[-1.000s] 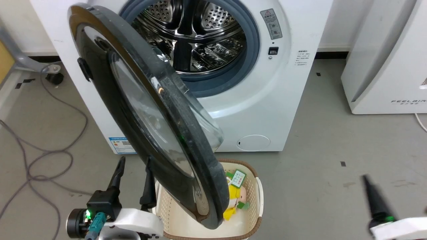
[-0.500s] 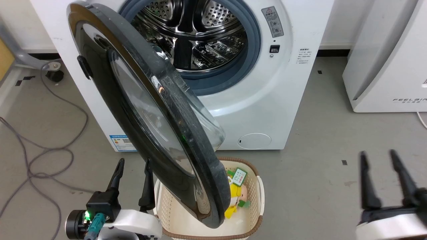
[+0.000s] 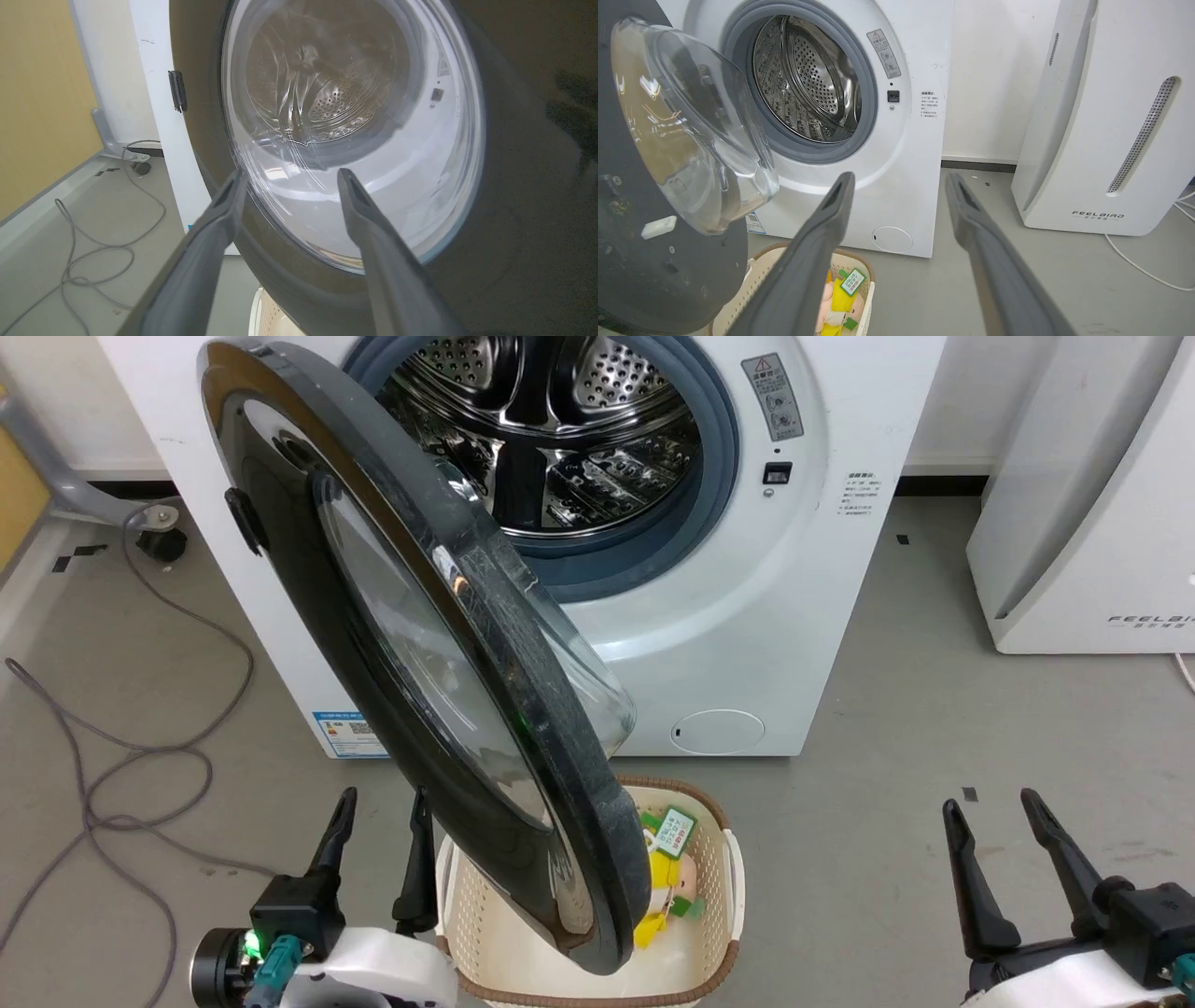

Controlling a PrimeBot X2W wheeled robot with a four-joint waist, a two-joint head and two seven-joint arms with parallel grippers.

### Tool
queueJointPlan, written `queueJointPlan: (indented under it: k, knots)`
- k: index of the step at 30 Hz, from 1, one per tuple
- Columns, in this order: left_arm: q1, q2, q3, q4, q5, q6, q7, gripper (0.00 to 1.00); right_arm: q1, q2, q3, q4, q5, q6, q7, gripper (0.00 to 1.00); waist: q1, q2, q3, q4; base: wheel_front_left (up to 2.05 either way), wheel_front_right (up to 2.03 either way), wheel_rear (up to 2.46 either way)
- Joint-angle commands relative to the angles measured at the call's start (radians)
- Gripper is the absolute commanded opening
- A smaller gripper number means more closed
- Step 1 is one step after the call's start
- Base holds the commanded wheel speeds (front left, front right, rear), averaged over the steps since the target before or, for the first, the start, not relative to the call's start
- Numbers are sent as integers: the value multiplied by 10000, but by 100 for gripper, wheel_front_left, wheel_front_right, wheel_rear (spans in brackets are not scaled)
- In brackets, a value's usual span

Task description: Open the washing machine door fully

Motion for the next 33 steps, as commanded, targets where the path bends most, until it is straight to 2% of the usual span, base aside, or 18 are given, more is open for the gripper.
queueJointPlan:
  k: [1,15,16,18,21,27,33]
  knots:
    - [84,17,9,49,-7,-3,-53,0,62,43,17,37,60,6,-51,100,0,0,-18,0,0,0,0]
    - [-36,4,-50,-553,101,104,-53,0,1,44,-59,317,320,6,-96,100,0,0,-74,56,0,0,0]
    - [-73,2,37,-967,179,389,-53,0,-2,44,-98,391,372,6,-113,100,0,0,-103,72,0,0,0]
    - [-149,-3,60,-1869,166,682,-53,0,-3,45,-182,483,395,6,-98,100,0,0,-124,77,0,0,0]
    - [-236,-5,-60,-2740,179,769,-41,0,-15,45,-220,520,392,6,-110,100,0,0,-111,96,0,0,0]
    - [-492,-9,-570,-4924,125,732,-27,0,-50,45,-278,557,382,6,-153,100,0,0,-56,118,0,0,0]
    - [-613,-14,-1559,-6587,-373,427,73,0,-103,45,-242,688,419,6,-201,100,0,0,-42,90,0,0,0]
